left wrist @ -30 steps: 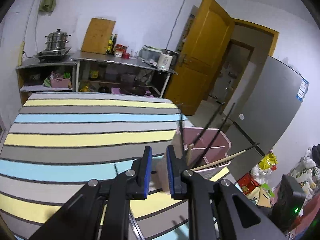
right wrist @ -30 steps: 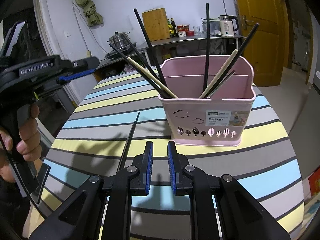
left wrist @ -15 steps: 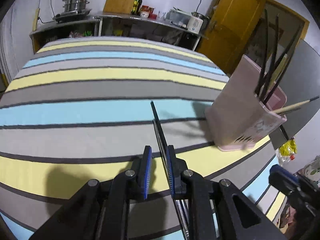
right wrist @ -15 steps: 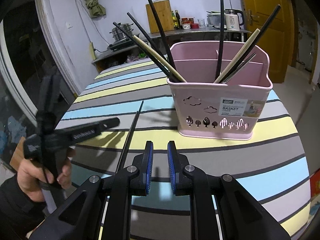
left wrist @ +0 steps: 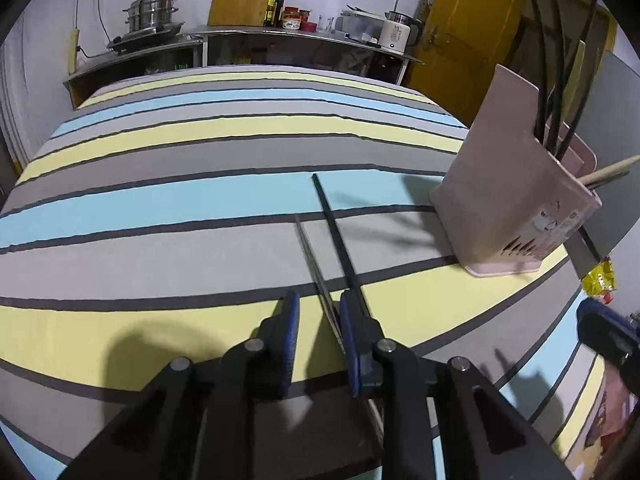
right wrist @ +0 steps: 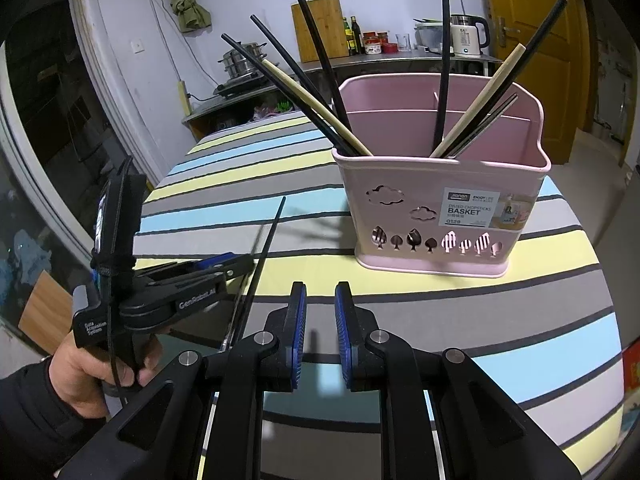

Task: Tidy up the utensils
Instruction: 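Close the left gripper on a black chopstick while the right grasps another black one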

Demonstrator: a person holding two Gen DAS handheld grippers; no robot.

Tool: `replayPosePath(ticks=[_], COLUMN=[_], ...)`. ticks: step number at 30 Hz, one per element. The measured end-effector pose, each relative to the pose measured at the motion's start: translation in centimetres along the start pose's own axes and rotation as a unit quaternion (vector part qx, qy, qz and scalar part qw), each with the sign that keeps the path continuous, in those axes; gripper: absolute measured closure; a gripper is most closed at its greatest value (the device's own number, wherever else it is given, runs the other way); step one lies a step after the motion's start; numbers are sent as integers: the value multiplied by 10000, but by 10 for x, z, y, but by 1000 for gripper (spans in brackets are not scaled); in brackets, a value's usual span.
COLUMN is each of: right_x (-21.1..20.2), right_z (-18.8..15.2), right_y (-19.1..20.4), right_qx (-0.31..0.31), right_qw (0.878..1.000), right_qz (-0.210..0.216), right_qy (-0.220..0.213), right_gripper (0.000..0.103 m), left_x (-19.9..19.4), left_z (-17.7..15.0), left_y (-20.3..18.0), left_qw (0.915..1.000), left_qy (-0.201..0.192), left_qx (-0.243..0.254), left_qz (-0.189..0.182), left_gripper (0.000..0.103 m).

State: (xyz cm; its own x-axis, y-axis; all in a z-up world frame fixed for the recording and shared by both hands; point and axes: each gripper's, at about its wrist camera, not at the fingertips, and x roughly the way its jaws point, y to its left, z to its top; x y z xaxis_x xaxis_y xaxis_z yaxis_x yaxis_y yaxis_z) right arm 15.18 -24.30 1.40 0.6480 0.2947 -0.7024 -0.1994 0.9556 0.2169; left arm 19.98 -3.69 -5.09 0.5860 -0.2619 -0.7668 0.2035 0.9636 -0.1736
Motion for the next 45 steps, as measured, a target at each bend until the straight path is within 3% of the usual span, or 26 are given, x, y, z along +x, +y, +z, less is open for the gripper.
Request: replayPosePath(ticks=[4, 12, 20, 33, 45], right_x=[3, 27, 83, 132, 157], right_z=[-1, -3, 8, 33, 52], right_y=[2, 23, 51, 53, 60], right_qx=[21, -142, -340, -383, -487], right_qw=[10000, 9993, 9976, 9971, 9956], right_qz=[47, 251, 347, -14, -256], right_qy=[49, 233, 497, 664, 755], right_gripper=[88, 88, 88, 88, 87], left_x=[-4, -17, -27, -9, -2], left_z=[-1, -2, -1, 14, 25], left_y=[7, 51, 92, 99, 96], left_qw=[9999, 9996, 9980, 9965, 9975], left_qy=[61, 125, 91, 168, 174], left_qx=[-7, -141, -567, -751, -467], left_qz=[89, 232, 260, 316, 506], left_gripper=[92, 96, 96, 95, 95])
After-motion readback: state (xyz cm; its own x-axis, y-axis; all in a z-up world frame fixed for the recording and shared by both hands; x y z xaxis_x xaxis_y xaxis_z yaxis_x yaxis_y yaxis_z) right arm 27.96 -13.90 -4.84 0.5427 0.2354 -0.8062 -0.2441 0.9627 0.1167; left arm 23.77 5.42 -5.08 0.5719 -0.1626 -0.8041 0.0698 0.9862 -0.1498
